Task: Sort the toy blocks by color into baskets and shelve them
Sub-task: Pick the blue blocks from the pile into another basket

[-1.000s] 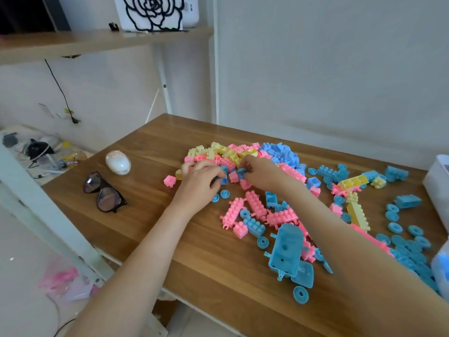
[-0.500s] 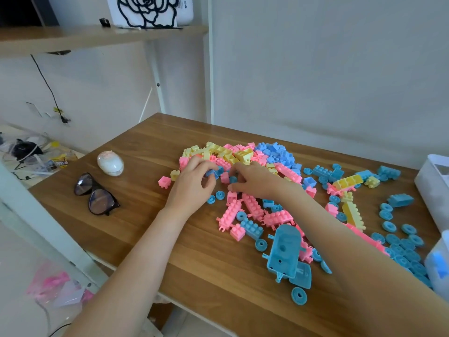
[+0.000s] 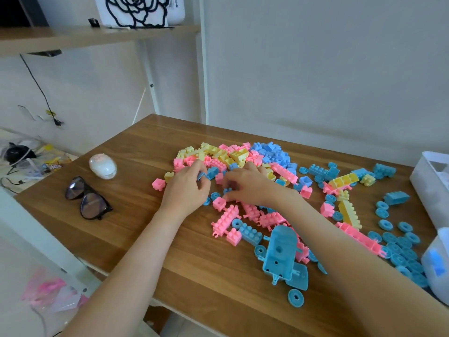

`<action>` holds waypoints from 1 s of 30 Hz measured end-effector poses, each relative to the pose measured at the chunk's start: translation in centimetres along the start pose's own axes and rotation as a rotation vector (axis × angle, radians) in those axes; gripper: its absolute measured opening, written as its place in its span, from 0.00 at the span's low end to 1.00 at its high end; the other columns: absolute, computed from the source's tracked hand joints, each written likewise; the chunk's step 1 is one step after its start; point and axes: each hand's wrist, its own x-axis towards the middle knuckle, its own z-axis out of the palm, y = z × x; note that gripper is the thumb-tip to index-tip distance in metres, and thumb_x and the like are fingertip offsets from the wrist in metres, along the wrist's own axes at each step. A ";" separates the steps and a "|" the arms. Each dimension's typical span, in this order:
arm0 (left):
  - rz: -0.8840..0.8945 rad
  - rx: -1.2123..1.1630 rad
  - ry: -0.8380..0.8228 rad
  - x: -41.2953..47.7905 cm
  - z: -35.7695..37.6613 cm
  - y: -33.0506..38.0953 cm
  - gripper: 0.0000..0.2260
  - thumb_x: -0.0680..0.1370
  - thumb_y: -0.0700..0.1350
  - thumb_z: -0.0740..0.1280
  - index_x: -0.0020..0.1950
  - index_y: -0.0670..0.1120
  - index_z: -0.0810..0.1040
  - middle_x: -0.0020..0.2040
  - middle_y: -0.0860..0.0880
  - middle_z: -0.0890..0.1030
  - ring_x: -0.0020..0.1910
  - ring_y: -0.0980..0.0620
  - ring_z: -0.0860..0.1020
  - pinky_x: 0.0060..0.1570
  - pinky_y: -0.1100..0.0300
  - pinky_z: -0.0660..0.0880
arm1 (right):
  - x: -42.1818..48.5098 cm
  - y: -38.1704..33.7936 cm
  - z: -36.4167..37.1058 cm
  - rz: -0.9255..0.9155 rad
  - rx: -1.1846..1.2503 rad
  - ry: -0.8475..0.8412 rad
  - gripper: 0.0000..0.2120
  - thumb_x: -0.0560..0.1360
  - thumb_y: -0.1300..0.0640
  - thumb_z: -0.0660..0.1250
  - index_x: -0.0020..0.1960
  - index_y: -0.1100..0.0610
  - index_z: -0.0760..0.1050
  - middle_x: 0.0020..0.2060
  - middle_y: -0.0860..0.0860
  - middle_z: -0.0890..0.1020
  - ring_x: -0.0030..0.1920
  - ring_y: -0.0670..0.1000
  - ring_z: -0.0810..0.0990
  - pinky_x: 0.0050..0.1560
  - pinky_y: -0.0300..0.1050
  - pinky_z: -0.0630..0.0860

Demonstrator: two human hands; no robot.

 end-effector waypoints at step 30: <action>0.003 0.006 0.001 0.9 -1.2 5.5 0.06 0.82 0.49 0.58 0.48 0.48 0.69 0.33 0.53 0.71 0.28 0.57 0.71 0.27 0.68 0.61 | -5.7 9.0 -2.3 0.729 0.240 0.165 0.13 0.79 0.59 0.61 0.61 0.63 0.69 0.53 0.57 0.78 0.44 0.52 0.74 0.36 0.40 0.68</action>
